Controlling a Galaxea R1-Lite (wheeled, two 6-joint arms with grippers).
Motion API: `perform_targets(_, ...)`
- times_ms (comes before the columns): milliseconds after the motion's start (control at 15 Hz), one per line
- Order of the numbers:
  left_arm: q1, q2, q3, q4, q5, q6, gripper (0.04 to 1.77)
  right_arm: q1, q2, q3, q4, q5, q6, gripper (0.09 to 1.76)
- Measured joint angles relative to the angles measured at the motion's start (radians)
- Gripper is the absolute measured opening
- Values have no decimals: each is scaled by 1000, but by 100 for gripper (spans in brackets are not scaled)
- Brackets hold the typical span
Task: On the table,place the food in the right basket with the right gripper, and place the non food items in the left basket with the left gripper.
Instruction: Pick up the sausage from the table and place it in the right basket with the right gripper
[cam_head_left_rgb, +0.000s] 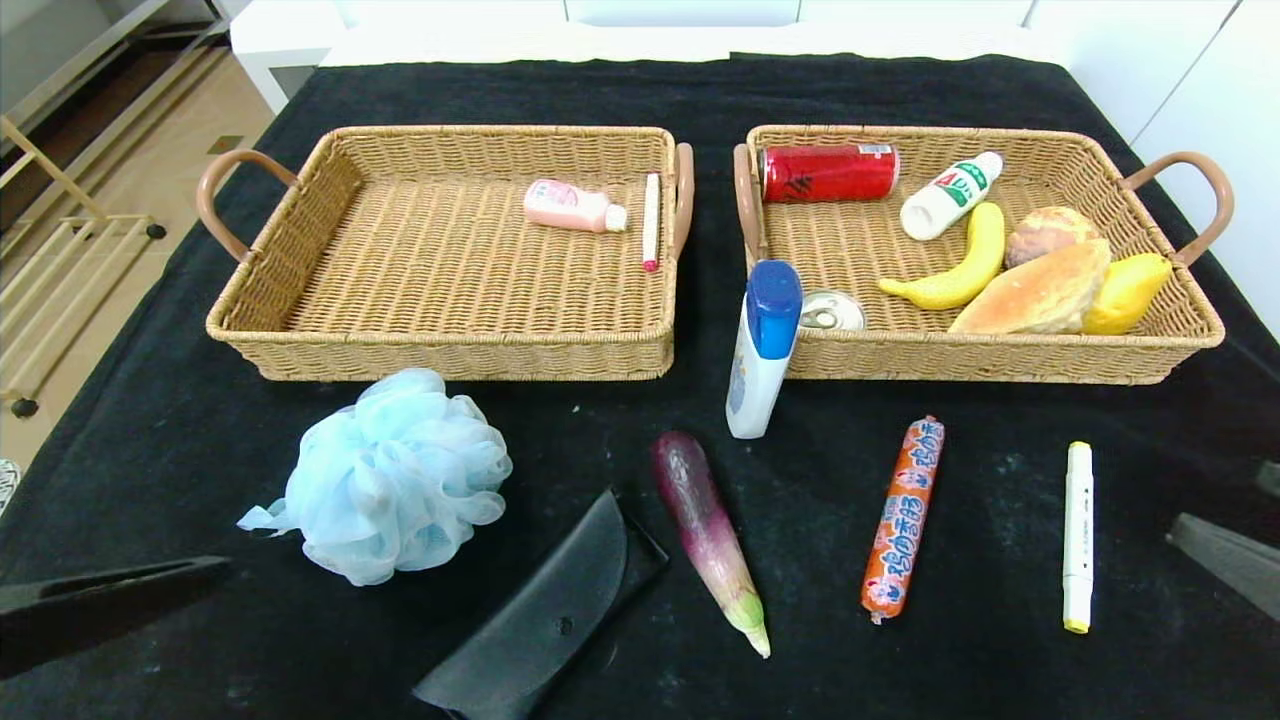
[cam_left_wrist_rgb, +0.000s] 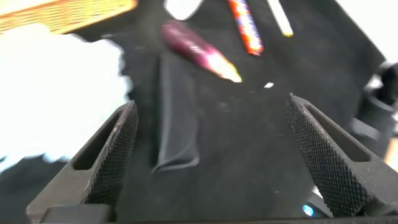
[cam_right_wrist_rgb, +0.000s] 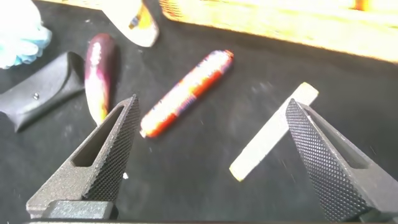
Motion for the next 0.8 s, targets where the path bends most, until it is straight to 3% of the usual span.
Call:
perform_targets(267,-71,135,-75,-13,11,3,172,65,128,-27,-84,-26,0,171)
perform_targets(800,-85,276,-131,-83,34,14,172,69,249,-38,-156,-30,-31,171)
